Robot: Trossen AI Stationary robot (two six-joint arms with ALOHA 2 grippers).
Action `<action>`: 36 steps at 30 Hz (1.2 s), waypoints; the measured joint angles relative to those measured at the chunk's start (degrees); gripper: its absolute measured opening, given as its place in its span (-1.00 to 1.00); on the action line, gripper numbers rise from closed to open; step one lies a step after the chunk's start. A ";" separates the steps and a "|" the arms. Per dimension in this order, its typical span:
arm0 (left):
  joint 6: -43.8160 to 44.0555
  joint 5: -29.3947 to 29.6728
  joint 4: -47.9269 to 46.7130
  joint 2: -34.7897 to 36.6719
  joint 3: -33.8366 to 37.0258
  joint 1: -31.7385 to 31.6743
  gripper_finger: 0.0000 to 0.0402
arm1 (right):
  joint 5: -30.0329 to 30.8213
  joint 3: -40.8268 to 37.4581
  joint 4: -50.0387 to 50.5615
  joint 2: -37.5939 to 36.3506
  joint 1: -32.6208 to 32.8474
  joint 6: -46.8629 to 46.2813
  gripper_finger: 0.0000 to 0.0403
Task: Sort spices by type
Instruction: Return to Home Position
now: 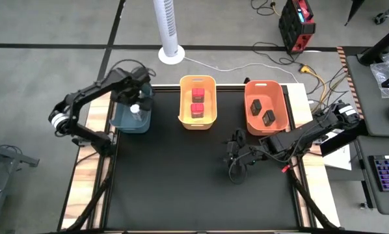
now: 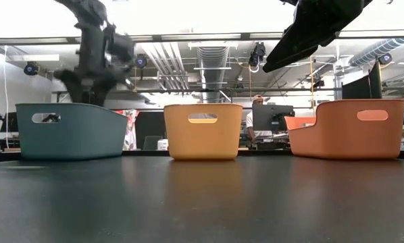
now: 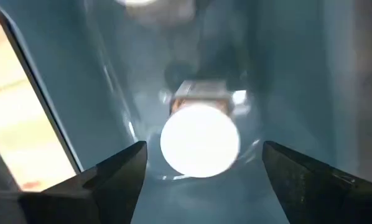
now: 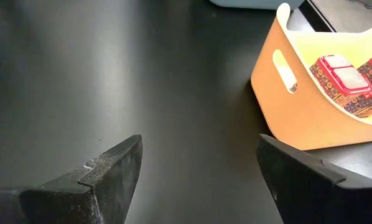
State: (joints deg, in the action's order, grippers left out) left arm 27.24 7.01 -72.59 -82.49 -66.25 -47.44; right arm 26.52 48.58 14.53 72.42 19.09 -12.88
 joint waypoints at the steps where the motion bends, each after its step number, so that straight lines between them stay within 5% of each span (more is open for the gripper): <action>1: 0.03 0.07 -0.22 0.91 -1.45 0.27 0.51 | 0.02 0.00 0.00 0.00 0.02 0.00 0.51; 5: 1.87 3.75 -0.83 5.25 -7.60 2.83 0.51 | 0.04 0.00 -0.04 0.00 0.02 -0.20 0.50; 10: 11.40 21.05 -0.59 12.63 -10.77 16.19 0.51 | 0.60 0.00 -1.40 0.00 0.00 3.87 0.55; 17: 24.07 52.24 5.14 19.81 -3.65 56.44 0.51 | 0.66 -1.25 -11.67 0.00 0.04 15.54 0.61; 24: 47.04 78.14 7.07 19.10 14.31 92.45 0.51 | -0.85 -10.00 -35.43 0.02 -0.39 28.81 0.65; 28: 64.13 82.67 7.93 18.05 24.60 103.14 0.51 | -7.87 -14.77 -43.76 -0.30 -2.01 29.96 0.66; 31: 67.84 82.83 14.27 16.14 29.19 105.33 0.51 | -13.30 -16.49 -44.90 -1.73 -4.19 27.37 0.63; 36: 45.59 82.48 37.43 10.71 28.74 103.73 0.51 | -15.09 -17.42 -44.92 -2.77 -6.30 25.95 0.59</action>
State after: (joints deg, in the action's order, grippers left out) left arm 72.83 89.48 -35.17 -71.78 -37.50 56.29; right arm 11.43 31.16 -30.39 69.65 12.79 13.07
